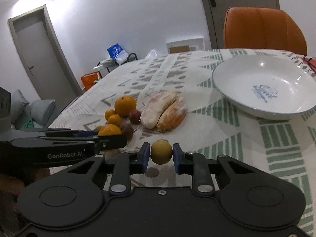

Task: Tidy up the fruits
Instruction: 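Grasp the yellow-green fruit with the right tool while the left tool grasps an orange, then carry both fruits over the white plate and open both tools to drop them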

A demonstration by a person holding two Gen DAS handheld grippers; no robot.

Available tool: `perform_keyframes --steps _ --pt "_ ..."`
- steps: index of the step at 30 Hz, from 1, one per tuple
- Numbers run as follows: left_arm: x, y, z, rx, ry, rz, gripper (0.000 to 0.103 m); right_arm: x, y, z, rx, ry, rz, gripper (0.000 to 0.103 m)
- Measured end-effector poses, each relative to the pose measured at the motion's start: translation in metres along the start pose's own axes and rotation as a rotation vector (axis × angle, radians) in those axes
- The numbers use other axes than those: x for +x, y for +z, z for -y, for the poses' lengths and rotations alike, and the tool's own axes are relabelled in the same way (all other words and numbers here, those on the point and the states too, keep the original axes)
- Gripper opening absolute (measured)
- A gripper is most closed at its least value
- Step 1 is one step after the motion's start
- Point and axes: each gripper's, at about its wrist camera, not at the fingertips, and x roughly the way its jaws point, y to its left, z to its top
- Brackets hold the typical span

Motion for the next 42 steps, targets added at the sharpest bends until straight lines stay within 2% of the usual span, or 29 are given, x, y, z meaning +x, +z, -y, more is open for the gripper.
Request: perform_keyframes --steps 10,24,42 --pt "0.001 0.008 0.027 0.06 -0.016 0.019 0.036 -0.022 0.004 0.009 -0.011 -0.043 0.065 0.024" --pt "0.005 0.027 0.064 0.122 -0.043 0.071 0.036 -0.06 0.017 0.05 0.035 -0.138 0.181 0.024" --pt "0.037 0.056 0.097 0.152 -0.08 0.097 0.036 -0.059 0.028 0.094 0.085 -0.219 0.228 0.024"
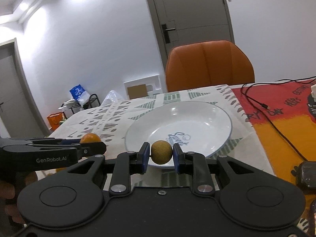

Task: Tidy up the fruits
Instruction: 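Carry both fruits over the white plate and open both tools to drop them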

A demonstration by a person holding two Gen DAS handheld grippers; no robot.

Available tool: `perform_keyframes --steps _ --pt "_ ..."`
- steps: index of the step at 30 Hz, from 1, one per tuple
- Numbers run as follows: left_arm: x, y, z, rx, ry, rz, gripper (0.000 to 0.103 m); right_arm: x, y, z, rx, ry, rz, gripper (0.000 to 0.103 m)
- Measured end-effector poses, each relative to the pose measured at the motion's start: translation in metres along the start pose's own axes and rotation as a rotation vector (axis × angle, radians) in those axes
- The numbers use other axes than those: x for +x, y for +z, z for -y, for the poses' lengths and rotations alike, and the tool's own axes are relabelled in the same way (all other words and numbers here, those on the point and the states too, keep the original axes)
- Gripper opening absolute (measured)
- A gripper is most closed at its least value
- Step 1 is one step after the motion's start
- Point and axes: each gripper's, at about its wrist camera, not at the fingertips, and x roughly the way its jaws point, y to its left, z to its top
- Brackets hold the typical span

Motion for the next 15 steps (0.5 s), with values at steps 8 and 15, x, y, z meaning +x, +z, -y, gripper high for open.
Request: perform_keyframes --steps 8,15 --pt "0.022 0.006 0.016 0.018 -0.005 -0.011 0.036 0.012 0.002 0.014 0.024 -0.026 0.008 0.024" --pt "0.04 0.012 0.024 0.024 -0.001 -0.015 0.036 0.02 0.0 0.025 0.049 -0.03 0.001 0.029"
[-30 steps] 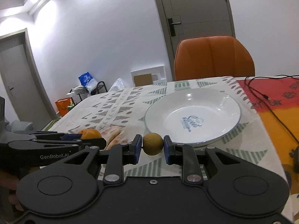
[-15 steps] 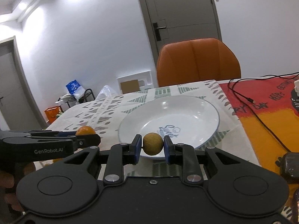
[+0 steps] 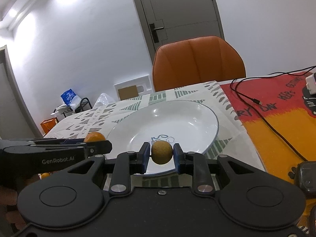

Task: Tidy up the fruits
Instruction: 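Carry both fruits over the white plate and open both tools to drop them, then move both open tools back from the plate to the fruit pile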

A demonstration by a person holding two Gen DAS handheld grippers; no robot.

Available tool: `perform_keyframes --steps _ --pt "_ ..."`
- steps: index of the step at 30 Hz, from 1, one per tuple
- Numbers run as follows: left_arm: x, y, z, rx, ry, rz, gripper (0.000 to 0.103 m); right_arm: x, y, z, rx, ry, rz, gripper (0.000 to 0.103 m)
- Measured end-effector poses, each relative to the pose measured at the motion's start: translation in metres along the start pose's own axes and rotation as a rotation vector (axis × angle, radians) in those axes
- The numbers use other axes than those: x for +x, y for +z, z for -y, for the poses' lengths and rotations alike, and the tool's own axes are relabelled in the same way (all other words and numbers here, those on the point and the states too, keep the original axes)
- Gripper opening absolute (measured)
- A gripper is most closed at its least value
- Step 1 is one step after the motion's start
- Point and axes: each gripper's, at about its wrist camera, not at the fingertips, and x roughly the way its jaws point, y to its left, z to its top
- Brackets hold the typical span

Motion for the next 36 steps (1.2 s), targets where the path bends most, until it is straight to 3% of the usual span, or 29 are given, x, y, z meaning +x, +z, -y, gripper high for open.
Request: perform_keyframes --steps 10,18,25,29,31,34,36 --pt "0.014 0.003 0.01 0.007 -0.016 -0.018 0.037 -0.011 -0.001 0.01 0.039 -0.006 0.026 0.042" --pt "0.001 0.007 0.008 0.0 -0.004 0.016 0.043 -0.021 -0.004 0.013 0.06 -0.009 0.035 0.05" --pt "-0.019 0.002 -0.006 -0.025 0.026 0.033 0.061 -0.023 -0.008 0.007 0.061 -0.008 0.026 0.054" --pt "-0.031 -0.002 -0.016 -0.052 0.039 0.038 0.079 -0.025 -0.008 0.003 0.055 -0.008 0.026 0.058" --pt "-0.037 -0.005 -0.023 -0.077 0.041 0.042 0.082 -0.027 -0.009 -0.001 0.05 -0.004 0.029 0.061" --pt "-0.048 -0.008 -0.033 -0.095 0.055 0.058 0.086 -0.029 -0.01 -0.006 0.045 0.001 0.029 0.067" --pt "-0.054 -0.011 -0.039 -0.101 0.066 0.072 0.091 -0.031 -0.01 -0.01 0.046 0.006 0.026 0.076"
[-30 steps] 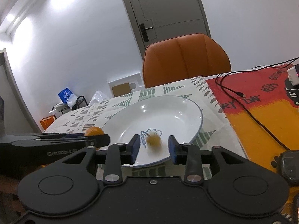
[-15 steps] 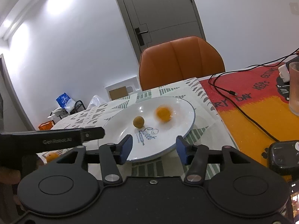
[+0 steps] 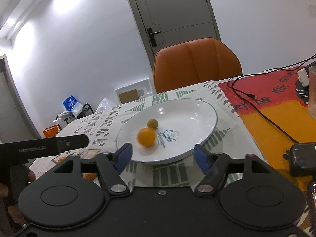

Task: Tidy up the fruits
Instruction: 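Move both open tools back from the plate to the fruit pile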

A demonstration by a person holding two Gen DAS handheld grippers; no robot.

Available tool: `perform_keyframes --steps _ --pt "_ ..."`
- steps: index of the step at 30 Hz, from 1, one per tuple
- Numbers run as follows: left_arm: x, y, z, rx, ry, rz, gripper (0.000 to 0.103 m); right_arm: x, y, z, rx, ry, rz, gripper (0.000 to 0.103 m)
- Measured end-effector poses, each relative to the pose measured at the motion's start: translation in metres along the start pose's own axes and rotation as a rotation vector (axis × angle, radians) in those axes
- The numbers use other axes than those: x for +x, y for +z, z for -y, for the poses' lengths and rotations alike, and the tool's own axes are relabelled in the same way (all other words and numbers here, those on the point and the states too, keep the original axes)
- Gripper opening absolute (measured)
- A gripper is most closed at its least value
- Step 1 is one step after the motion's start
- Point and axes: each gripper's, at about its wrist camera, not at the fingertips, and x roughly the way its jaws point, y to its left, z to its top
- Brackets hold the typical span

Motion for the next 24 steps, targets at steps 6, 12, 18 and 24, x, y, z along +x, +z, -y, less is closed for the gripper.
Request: perform_keyframes --steps 6,12,18,24 --pt "-0.017 -0.004 -0.016 -0.028 0.01 0.004 0.095 -0.007 -0.001 -0.01 0.005 0.032 0.017 0.092" --pt "-0.035 -0.01 -0.03 -0.048 0.024 0.012 0.098 -0.011 -0.003 -0.024 -0.006 0.053 0.018 0.099" --pt "-0.05 -0.014 -0.043 -0.073 0.038 0.018 0.099 -0.013 -0.006 -0.036 -0.016 0.066 0.01 0.102" --pt "-0.067 -0.017 -0.057 -0.09 0.064 0.032 0.099 -0.016 -0.009 -0.05 -0.027 0.102 0.004 0.103"
